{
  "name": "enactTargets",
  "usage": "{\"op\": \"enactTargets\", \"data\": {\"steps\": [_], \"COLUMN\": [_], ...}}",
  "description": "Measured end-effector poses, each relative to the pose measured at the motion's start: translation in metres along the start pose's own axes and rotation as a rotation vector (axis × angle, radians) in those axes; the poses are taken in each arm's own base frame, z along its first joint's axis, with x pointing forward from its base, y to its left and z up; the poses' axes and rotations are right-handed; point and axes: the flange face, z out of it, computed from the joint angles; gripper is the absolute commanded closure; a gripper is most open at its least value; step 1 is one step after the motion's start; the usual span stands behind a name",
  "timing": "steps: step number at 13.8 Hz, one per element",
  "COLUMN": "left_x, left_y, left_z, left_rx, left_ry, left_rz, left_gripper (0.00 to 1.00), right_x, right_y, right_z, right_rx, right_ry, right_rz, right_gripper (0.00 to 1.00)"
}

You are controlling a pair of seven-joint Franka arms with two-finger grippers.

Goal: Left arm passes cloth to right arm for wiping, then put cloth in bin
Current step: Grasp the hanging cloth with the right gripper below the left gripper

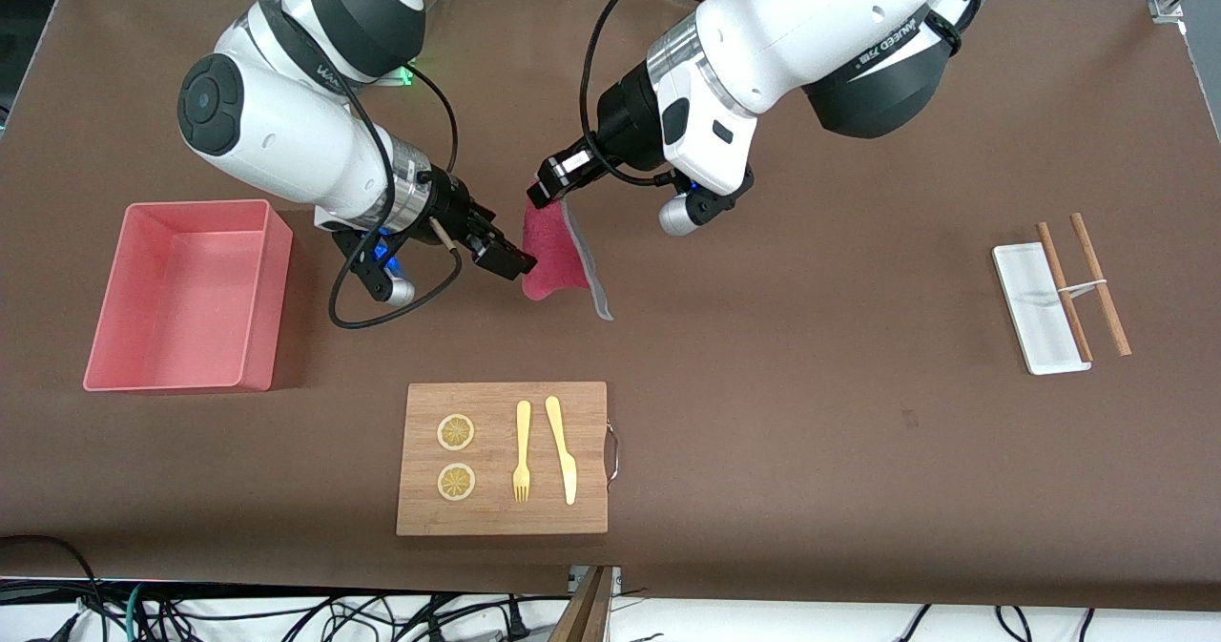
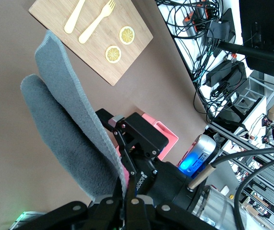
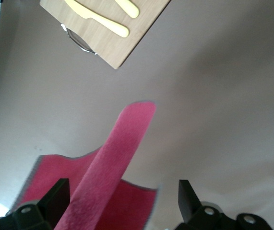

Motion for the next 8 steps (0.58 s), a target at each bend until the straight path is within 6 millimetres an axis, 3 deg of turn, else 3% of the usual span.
{"op": "enactTargets", "data": {"steps": [3,4,5,7,8], "left_x": [0.001,0.001,0.001,0.001,0.001], "left_y": [0.0,0.0,0.0,0.0,0.0], "left_z": [0.001,0.001,0.002,0.002,0.002], "left_rx": [0.001,0.002,0.002,0.002,0.002], "left_ry": [0.0,-0.001,-0.001,-0.001,-0.001], "left_rz": [-0.001,-0.002,-0.002,-0.002,-0.002], "left_gripper": [1.0,1.0,1.0,1.0,1.0], "right_x": [-0.002,-0.003,-0.006,-0.01,-0.011], "right_y": [-0.004,-0.006,-0.008,-0.011,-0.011], "right_z": [0.008,0.011,0.015,0.022,0.025], "right_rx": [0.019,0.024,0.03,0.037,0.035], "right_ry": [0.001,0.002,0.004,0.006,0.006], "right_rz": [0.036,0.042,0.049,0.057,0.056], "right_gripper": [0.0,0.04,0.22,0.77,0.98]}}
